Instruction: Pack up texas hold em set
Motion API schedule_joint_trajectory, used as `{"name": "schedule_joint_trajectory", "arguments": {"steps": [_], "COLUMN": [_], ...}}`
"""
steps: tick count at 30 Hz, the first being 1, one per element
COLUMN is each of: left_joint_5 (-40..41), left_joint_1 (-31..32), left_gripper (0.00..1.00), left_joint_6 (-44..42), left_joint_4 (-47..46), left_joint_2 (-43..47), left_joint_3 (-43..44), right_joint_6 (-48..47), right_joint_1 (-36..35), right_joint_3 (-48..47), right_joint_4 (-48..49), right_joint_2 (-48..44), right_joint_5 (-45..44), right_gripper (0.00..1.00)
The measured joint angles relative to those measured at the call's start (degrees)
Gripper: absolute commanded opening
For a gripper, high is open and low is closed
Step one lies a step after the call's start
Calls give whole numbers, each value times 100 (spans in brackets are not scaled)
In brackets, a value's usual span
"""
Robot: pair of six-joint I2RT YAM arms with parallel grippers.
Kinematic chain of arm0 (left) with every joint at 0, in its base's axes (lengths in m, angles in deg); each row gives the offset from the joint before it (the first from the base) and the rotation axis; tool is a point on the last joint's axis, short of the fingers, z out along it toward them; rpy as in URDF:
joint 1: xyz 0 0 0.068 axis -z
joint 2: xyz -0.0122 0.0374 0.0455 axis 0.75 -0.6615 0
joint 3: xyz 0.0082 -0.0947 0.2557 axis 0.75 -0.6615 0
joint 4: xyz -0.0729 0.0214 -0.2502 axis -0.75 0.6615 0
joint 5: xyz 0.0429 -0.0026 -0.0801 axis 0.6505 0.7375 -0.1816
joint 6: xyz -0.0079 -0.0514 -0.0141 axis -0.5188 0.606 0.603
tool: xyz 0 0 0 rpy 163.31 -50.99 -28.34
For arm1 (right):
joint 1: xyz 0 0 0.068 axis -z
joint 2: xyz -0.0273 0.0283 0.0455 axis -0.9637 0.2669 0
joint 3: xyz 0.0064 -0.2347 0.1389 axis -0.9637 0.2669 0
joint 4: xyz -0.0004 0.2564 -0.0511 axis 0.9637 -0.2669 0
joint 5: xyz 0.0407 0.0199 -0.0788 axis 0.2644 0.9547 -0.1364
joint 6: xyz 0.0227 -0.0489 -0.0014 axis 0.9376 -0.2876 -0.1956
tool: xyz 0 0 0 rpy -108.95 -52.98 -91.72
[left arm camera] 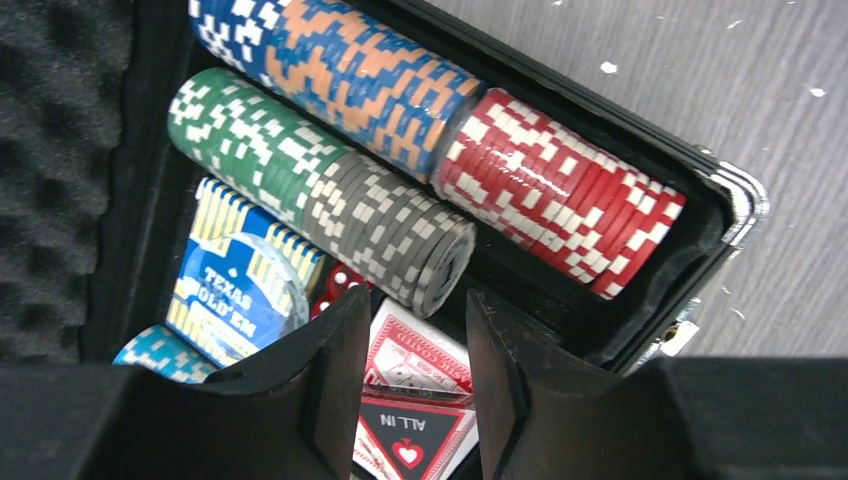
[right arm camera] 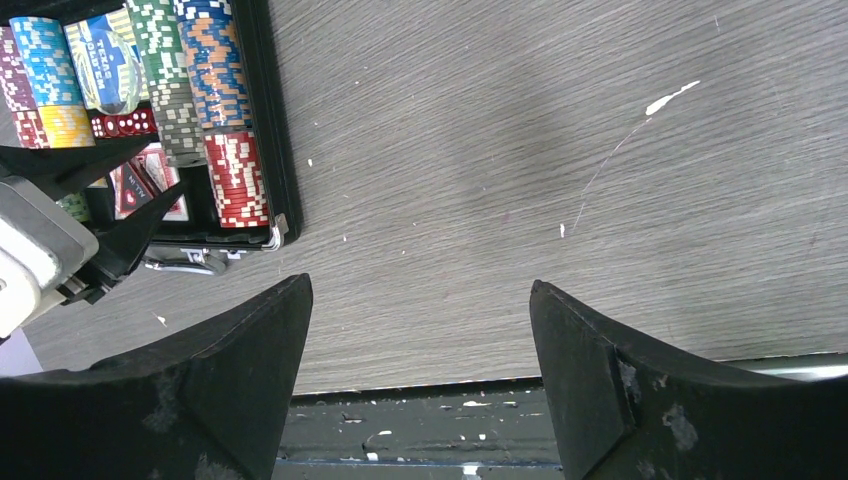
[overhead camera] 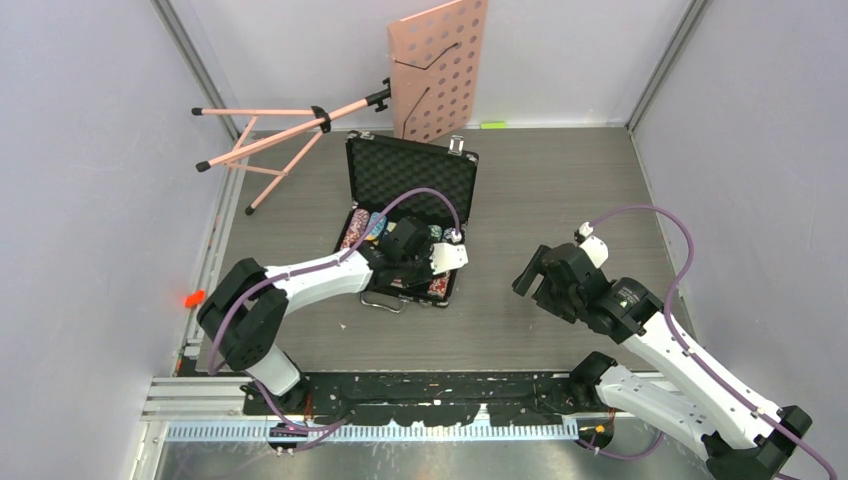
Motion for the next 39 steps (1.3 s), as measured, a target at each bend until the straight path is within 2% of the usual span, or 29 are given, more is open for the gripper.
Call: {"name": "schedule_joint_trajectory", "arguments": {"steps": [5,10,13,14,16,18,19,21,25,28,32,36,39], "left_joint_5": [278,549,807,896,1209,1510,1759,2354,2962,3156,3110,2977,2848], "left_joint_1": [0,2,2,2,2,2,2,-15,-251,-546,-1073,-1561,-1646], "left_gripper": [44,47,54,54,62,74,76,77,80,80,81,83,85], "left_joint_6": [31,179,546,688,1292,1786,2159,3051,4216,4962,5652,5958,6019], "left_joint_4": [-94,-131,-188,-201,-210,-205,-214,-195,-68,313,804,1102,1329], "left_joint_2": [103,732,1281,1449,1945,2306,2542,3182,4199,4680,5139,5473,5493], "left_joint_3": [-39,-310,-520,-581,-748,-839,-929,-1215,-1731,-1937,-1989,-1965,-1779], "right_joint_6": [2,-11,-157,-240,-442,-610,-649,-678,-597,-590,-695,-748,-752], "right_joint_1": [0,33,153,221,522,1056,1355,1884,2579,2822,2887,2887,2857], "right_joint_3": [2,17,11,4,-101,-334,-422,-514,-702,-1362,-2686,-3801,-4428], "right_joint_4": [2,35,173,229,380,643,876,1357,2247,2734,3195,3593,3818], "right_joint_2": [2,81,304,393,782,1248,1528,1956,2763,3746,5066,6046,6682], "right_joint_5": [0,31,96,144,439,824,1027,1478,2232,2647,2977,3333,3792], "right_gripper": [85,85,79,73,63,58,57,55,55,55,56,51,50]}}
